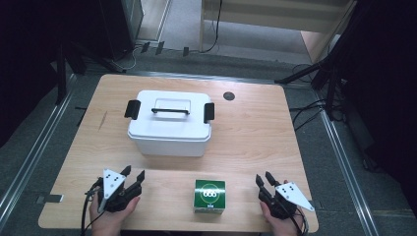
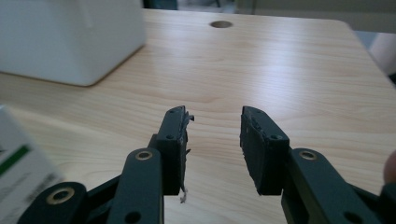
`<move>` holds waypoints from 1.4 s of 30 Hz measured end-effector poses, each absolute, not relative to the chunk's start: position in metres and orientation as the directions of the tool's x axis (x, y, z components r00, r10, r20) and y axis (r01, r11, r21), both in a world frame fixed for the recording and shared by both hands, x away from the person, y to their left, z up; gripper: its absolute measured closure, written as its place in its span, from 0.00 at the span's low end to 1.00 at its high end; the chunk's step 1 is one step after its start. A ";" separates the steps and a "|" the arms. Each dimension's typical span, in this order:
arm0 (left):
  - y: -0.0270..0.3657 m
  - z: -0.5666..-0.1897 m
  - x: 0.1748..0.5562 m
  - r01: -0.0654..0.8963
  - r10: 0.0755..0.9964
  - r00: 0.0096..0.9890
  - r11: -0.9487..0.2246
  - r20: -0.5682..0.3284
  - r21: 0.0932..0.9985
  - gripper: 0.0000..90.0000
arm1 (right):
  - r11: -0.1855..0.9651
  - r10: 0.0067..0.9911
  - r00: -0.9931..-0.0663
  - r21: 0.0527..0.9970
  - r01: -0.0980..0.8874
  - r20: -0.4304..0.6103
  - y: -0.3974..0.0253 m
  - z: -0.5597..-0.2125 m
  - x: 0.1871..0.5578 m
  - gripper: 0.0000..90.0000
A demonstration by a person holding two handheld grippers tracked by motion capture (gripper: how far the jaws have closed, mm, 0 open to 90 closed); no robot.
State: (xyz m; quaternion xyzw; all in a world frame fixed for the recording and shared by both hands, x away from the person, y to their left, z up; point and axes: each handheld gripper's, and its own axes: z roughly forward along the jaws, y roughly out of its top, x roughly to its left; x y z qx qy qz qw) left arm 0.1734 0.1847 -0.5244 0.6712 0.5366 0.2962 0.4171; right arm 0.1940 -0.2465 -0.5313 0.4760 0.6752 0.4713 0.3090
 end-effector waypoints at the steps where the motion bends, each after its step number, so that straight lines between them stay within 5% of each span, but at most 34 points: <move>1: 0.180 -0.525 0.173 0.478 0.963 0.265 -0.083 -0.053 0.874 0.61 | 0.109 0.928 -0.371 0.932 0.346 0.029 -0.242 -0.531 0.193 0.69; 7: 0.155 -0.528 0.169 0.493 0.936 0.343 -0.113 -0.074 0.863 0.78 | 0.148 0.918 -0.395 0.926 0.346 0.001 -0.220 -0.530 0.185 0.65; 19: 0.104 -0.535 0.163 0.509 0.875 0.481 -0.226 -0.056 0.831 0.85 | 0.145 0.875 -0.479 0.911 0.385 0.063 -0.195 -0.529 0.174 0.77; 22: 0.094 -0.535 0.162 0.508 0.861 0.506 -0.245 -0.056 0.826 0.89 | 0.134 0.861 -0.499 0.902 0.411 0.099 -0.191 -0.531 0.172 0.73; 34: 0.067 -0.536 0.159 0.495 0.819 0.572 -0.290 -0.055 0.819 1.00 | 0.171 0.845 -0.522 0.869 0.465 0.113 -0.173 -0.541 0.164 0.97; 42: 0.052 -0.536 0.162 0.485 0.798 0.599 -0.297 -0.065 0.822 1.00 | 0.163 0.872 -0.478 0.856 0.491 0.108 -0.178 -0.540 0.166 1.00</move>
